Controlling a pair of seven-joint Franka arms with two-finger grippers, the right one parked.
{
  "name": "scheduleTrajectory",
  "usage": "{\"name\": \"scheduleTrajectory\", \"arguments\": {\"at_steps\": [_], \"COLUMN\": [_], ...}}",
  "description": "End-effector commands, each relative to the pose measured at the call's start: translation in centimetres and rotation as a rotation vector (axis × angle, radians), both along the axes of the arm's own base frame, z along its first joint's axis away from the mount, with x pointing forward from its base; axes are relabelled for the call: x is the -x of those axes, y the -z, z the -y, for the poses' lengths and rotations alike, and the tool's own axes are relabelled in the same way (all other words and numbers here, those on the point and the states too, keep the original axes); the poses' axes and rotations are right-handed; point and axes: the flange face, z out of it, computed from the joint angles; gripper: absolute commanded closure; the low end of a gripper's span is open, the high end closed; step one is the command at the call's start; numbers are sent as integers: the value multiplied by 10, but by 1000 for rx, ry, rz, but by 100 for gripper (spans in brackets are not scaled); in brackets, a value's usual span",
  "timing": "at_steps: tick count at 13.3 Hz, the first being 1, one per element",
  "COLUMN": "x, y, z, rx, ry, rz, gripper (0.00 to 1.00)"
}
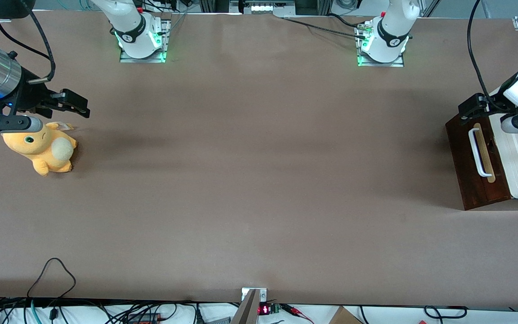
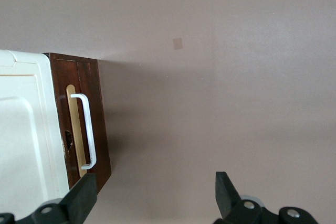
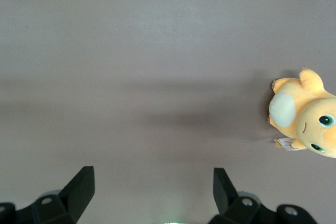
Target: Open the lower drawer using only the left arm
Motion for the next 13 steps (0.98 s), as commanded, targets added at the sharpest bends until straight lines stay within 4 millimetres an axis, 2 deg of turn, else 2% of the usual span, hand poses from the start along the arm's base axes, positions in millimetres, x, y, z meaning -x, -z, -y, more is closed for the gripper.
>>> {"name": "scheduleTrajectory", "arguments": {"at_steps": [1, 13], "x": [4, 8], "y": [-9, -5], "z": [-1, 2], "rx": [23, 11], "ry": [22, 42], "rz": [-14, -64], "gripper": [0, 0]}}
